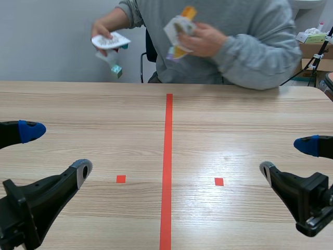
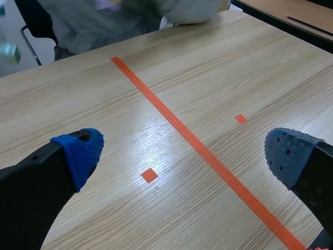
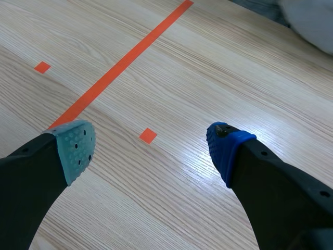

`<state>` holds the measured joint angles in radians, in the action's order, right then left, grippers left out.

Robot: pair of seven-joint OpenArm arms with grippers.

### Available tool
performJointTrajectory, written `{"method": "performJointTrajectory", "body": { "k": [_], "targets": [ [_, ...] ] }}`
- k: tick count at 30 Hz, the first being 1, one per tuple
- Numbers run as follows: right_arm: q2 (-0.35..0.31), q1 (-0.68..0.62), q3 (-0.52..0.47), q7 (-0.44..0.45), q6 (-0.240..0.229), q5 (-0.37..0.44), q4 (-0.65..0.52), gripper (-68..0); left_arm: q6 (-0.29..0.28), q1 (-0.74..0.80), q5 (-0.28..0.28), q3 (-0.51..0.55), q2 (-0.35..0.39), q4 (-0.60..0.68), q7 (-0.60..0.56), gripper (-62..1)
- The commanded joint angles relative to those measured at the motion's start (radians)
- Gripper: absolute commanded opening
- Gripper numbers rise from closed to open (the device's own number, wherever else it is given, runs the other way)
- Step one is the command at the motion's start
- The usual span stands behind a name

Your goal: Do the leaf sorting experiment

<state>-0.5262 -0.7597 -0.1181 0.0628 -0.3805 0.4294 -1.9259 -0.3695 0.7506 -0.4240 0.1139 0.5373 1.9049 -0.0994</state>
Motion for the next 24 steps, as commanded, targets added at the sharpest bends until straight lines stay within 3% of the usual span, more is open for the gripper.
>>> {"method": "performJointTrajectory", "body": {
  "k": [1, 3, 11, 16, 21, 24],
  "targets": [
    [-0.032, 0.031, -0.005, 0.014, 0.007, 0.003, -0.005, -23.2, -0.002, 0.000, -0.006, 0.007, -0.005, 0.021, -0.017, 1.4],
    [-0.053, 0.051, 0.011, -0.065, -0.008, 0.003, -0.005, -23.2, -0.002, 0.000, -0.006, 0.007, -0.010, 0.021, -0.007, 1.4],
    [-0.064, 0.137, 0.017, -0.100, -0.008, 0.001, -0.005, -23.2, -0.003, 0.000, -0.005, 0.007, -0.010, 0.021, 0.014, 1.4],
    [-0.111, 0.200, 0.028, -0.163, -0.009, 0.000, -0.003, -22.7, -0.003, 0.000, -0.002, 0.007, -0.010, 0.021, 0.015, 1.4],
    [-0.173, 0.330, 0.090, -0.195, -0.008, 0.001, 0.015, -4.8, -0.003, -0.001, -0.002, 0.007, -0.010, 0.021, 0.014, 1.4],
    [-0.187, 0.406, 0.136, -0.199, -0.005, 0.006, 0.045, -4.1, -0.003, -0.001, -0.002, 0.007, -0.010, 0.021, 0.014, 1.4]
  ]
}}
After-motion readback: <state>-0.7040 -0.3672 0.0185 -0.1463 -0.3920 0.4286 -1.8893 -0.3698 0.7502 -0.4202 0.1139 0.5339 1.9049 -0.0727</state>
